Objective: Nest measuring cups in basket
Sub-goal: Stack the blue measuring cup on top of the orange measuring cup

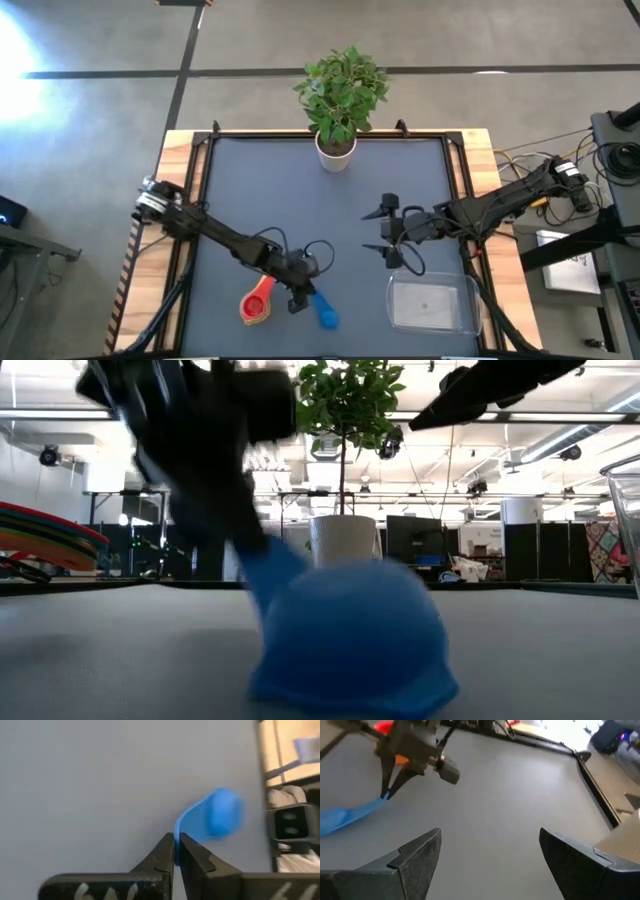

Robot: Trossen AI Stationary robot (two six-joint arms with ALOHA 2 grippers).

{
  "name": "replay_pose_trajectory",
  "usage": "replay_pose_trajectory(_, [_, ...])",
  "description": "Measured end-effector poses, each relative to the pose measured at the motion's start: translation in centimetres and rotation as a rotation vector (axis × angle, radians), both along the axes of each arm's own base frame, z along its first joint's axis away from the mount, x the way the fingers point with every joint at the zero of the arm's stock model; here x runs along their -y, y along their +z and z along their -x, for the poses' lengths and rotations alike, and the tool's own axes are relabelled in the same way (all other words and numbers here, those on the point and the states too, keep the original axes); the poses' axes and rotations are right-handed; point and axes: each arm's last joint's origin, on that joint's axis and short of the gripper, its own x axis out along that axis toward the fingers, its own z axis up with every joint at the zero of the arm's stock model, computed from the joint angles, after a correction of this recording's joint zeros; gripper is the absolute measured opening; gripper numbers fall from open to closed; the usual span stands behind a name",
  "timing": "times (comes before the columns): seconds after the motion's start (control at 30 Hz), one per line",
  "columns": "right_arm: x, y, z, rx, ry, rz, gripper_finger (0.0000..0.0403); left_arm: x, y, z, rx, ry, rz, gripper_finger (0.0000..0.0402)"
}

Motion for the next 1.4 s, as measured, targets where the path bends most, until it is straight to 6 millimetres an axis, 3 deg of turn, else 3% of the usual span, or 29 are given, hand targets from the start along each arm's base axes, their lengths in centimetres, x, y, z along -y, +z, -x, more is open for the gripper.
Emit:
replay_pose_trajectory(0.2, [-0.8, 0.8, -1.1, 0.129, 0.198, 0.033, 0.0327, -0.6, 5.1, 2.3, 0.205, -0.056, -0.135, 0.0000])
replay_pose_trajectory(0.3, [-1.2, 0.9, -2.0, 0.206, 0.278, 0.115, 0.0327, -1.3, 6.5, 4.4, 0.305, -0.034, -0.141, 0.0000])
replay_pose_trajectory(0.53, [-1.8, -0.4, -4.7, 0.317, 0.330, 0.345, 0.0327, -3.2, 7.0, 9.0, 0.681, 0.005, -0.051, 0.0000])
replay_pose_trajectory(0.73, [-2.3, -2.1, -7.2, 0.459, 0.327, 0.472, 0.0327, -4.5, 6.8, 11.6, 0.945, 0.019, -0.049, 0.0000])
replay_pose_trajectory(0.9, [-2.9, -2.1, -9.4, 0.619, 0.321, 0.562, 0.0327, -4.7, 7.1, 12.1, 1.053, 0.004, -0.075, 0.0000])
replay_pose_trajectory(1.13, [-4.0, -1.8, -13.5, 0.643, 0.343, 0.604, 0.0327, -4.2, 7.9, 11.1, 1.103, -0.047, -0.104, 0.0000])
replay_pose_trajectory(1.4, [-5.4, -0.4, -15.4, 0.728, 0.424, 0.614, 0.0327, -3.7, 7.4, 10.2, 1.081, -0.070, -0.085, 0.0000])
